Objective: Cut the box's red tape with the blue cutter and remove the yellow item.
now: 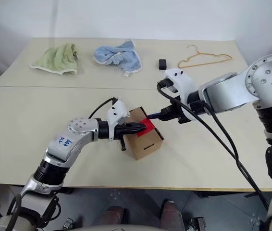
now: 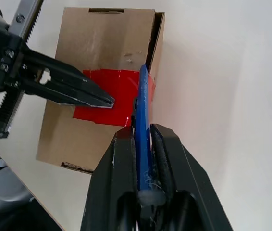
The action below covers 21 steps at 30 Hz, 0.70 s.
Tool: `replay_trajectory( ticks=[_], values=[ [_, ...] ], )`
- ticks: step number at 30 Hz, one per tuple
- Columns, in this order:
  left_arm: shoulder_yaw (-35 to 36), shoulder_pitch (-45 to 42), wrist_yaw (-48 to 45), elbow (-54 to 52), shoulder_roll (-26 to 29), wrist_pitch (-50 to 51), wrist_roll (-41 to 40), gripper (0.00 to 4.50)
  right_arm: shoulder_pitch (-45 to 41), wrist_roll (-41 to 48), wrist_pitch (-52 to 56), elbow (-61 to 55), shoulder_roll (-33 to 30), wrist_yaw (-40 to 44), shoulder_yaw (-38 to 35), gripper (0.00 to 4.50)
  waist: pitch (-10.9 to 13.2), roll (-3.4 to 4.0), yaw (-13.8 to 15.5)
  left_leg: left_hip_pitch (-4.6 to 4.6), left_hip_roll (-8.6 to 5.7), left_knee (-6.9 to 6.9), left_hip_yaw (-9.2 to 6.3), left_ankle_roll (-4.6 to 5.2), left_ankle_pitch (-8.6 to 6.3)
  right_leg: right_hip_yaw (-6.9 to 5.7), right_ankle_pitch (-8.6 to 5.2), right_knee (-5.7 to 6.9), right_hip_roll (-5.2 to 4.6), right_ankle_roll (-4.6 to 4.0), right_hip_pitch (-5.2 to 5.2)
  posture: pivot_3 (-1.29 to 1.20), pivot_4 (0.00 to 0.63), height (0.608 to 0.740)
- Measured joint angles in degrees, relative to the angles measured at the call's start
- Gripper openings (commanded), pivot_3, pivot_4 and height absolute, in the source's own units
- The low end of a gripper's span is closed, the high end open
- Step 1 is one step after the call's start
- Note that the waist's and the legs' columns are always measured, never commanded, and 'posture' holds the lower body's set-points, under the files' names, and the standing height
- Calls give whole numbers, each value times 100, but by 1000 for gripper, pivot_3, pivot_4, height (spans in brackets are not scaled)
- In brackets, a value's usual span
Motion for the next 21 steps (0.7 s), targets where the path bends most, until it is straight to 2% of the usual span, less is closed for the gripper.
replay_trajectory(
  ticks=[8,21],
  values=[
    [0,43,8,-80,3,14,0,0,-150,-4,187,207,18,174,44,172,-3,1,3,-2,-1,-3,0,0,0,0,0,-4,0,0,-1,0,150,740],
    [-16,69,-20,-125,-13,25,-10,0,-263,-6,293,-112,-607,870,503,172,-3,1,42,-4,-2,-17,-1,4,-2,-1,0,-17,0,0,-2,0,150,740]
  ],
)
